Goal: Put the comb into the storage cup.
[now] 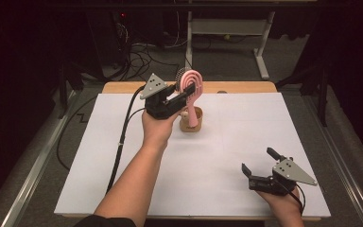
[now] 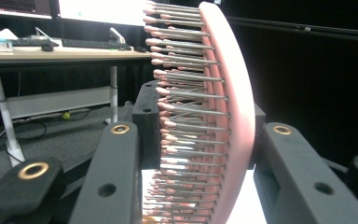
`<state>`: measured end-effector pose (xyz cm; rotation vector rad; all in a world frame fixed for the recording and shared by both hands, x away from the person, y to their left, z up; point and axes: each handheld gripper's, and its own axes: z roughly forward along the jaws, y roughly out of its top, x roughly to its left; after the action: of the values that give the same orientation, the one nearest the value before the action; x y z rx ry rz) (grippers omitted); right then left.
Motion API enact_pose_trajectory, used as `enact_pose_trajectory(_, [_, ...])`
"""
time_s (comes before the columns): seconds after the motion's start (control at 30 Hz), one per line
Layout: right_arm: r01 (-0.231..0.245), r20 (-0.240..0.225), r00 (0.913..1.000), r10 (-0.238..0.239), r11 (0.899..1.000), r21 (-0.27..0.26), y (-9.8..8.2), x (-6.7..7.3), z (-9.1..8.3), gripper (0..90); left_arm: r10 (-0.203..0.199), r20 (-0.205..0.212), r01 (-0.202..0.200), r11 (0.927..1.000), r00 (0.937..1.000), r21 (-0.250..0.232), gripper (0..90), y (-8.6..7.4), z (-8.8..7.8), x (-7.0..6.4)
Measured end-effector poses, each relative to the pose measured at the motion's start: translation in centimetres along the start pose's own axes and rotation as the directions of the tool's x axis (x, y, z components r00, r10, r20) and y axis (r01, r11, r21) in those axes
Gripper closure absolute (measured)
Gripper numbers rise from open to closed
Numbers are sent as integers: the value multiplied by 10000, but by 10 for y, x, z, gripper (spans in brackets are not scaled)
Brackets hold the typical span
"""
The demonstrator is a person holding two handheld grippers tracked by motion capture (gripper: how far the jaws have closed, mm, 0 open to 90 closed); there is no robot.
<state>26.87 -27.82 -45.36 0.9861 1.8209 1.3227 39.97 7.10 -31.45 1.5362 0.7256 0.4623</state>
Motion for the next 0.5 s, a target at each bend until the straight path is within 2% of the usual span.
enact_pose_trajectory(0.5, [-105, 41, 9999, 106, 9999, -83, 1, 0, -1, 2, 274, -276, -275, 9996, 9992, -57, 638, 17, 8, 0])
